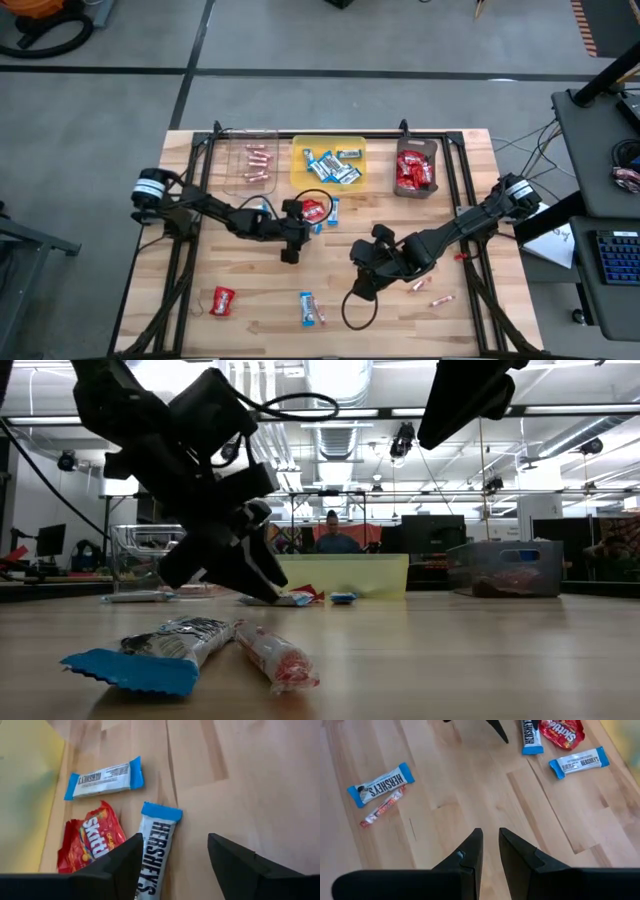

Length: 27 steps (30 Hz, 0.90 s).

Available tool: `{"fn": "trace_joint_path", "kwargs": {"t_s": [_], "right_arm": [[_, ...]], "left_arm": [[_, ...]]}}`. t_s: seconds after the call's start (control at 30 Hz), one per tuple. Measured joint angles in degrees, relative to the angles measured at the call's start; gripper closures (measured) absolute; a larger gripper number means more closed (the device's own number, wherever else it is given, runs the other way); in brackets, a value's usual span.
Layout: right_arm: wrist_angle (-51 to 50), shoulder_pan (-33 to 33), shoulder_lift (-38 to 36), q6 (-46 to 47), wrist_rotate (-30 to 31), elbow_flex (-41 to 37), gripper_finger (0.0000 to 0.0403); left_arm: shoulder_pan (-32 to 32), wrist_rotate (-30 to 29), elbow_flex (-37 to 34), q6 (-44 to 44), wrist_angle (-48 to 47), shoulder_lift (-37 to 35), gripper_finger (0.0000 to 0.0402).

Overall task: Sort candy
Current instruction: Put the white chocolate into the yellow bin

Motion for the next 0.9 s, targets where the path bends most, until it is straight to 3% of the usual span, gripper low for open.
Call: {"fn": "trace_joint_path", "kwargs": {"t_s": [0.53, 0.9], "right_arm": [[1.15, 0.0, 0.07, -0.04, 0.02, -0.2, 0.0346], [1.51, 0.24, 0.07, -0.02, 0.02, -1.05, 0.0346]], "left_arm": [[3.45, 1.34, 0.0, -1.04, 0.1, 2.02, 0.0211], [4.49, 17.92, 0.0, -3.41, -0.59, 1.69, 0.0212]]}}
